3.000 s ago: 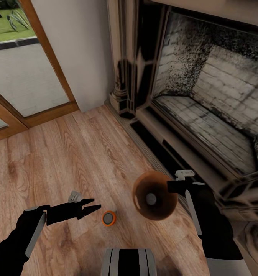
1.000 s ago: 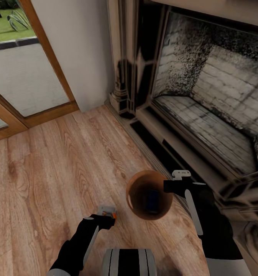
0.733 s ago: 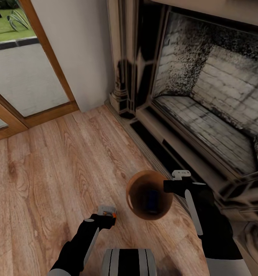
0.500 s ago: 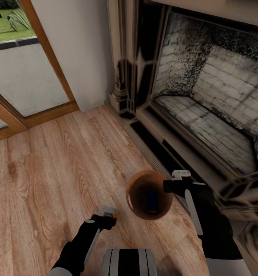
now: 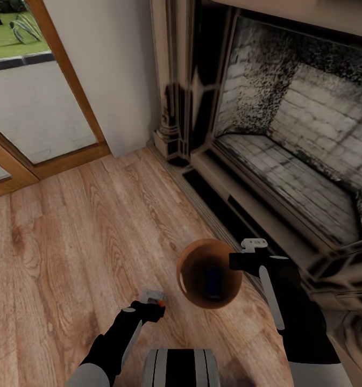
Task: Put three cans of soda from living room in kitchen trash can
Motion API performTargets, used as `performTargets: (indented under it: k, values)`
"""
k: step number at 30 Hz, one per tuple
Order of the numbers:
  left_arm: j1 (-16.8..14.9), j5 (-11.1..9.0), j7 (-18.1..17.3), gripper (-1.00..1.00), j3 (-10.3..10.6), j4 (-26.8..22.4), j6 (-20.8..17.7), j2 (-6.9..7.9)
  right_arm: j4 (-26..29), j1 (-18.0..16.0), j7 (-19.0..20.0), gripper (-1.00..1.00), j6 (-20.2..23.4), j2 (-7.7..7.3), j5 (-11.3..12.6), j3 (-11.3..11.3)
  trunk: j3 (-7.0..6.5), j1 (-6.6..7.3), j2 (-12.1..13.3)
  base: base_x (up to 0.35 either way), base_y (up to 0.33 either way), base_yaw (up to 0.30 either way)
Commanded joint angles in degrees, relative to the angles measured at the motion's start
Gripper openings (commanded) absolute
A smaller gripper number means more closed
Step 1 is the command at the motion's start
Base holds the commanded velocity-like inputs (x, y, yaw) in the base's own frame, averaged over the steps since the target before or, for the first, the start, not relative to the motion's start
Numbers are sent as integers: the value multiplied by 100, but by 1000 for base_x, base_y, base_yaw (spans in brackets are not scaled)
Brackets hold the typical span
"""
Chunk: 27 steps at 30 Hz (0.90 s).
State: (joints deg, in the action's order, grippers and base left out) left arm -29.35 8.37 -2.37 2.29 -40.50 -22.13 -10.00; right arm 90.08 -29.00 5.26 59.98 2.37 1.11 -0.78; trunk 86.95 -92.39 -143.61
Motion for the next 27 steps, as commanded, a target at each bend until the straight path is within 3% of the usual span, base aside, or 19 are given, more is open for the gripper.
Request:
performTargets:
  k: [1,2,3,8,17,20,23,27]
  values:
    - [0,-4,-2,100,0,7,4,0,1,-1,6,-100,2,1,118,-1,0,0,0,0,0,0]
    - [0,-5,-4,100,0,8,4,0,1,-1,7,-100,2,1,118,-1,0,0,0,0,0,0]
    - [0,-14,-2,-100,0,12,6,0,1,-1,7,-100,2,1,118,0,0,0,0,0,0,0]
    - [-15,-161,-8,-100,-1,31,21,0,1,-1,8,-100,2,1,118,4,0,0,0,0,0,0]
    - [-18,-161,-27,-100,1,-52,79,0,1,-1,7,-100,2,1,118,8,0,0,0,0,0,0]
    - [3,-165,-69,-100,302,-998,-217,0,1,-1,9,-100,2,-7,118,26,0,0,0,0,0,0]
    - [41,-168,-68,-100,738,-2049,-916,0,1,-1,10,-100,2,-8,118,28,0,0,0,0,0,0]
    - [71,-130,-55,-100,928,-3278,-1597,0,1,-1,10,-100,2,-8,118,33,0,0,0,0,0,0]
